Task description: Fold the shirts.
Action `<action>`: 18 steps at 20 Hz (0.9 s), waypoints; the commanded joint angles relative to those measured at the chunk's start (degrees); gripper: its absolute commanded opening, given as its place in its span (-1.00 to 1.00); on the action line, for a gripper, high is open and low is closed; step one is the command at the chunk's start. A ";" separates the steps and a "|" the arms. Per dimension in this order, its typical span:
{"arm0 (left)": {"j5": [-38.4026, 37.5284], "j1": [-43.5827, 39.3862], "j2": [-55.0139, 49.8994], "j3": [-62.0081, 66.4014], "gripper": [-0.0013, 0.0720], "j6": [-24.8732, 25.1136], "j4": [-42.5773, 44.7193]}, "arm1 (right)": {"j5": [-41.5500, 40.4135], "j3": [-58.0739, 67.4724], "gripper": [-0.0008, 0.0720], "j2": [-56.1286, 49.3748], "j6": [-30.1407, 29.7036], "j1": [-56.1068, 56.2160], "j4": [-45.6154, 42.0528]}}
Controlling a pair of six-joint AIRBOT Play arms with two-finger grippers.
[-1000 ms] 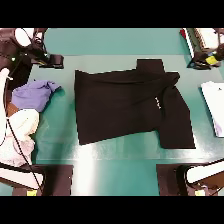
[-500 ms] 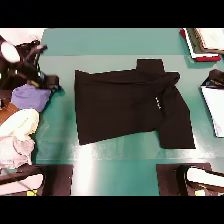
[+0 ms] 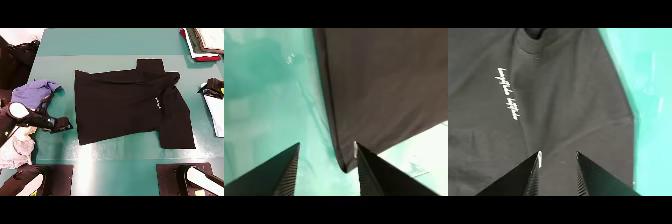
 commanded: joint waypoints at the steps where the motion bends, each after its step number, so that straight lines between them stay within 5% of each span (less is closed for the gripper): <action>1: 2.60 0.02 1.40 -5.53 0.16 1.55 -5.18 | 0.42 -0.68 -0.26 0.66 0.00 0.15 2.47; 18: 6.58 -3.02 1.20 -12.39 0.17 4.44 -9.97 | 0.20 -0.66 -0.26 0.72 0.02 0.13 5.88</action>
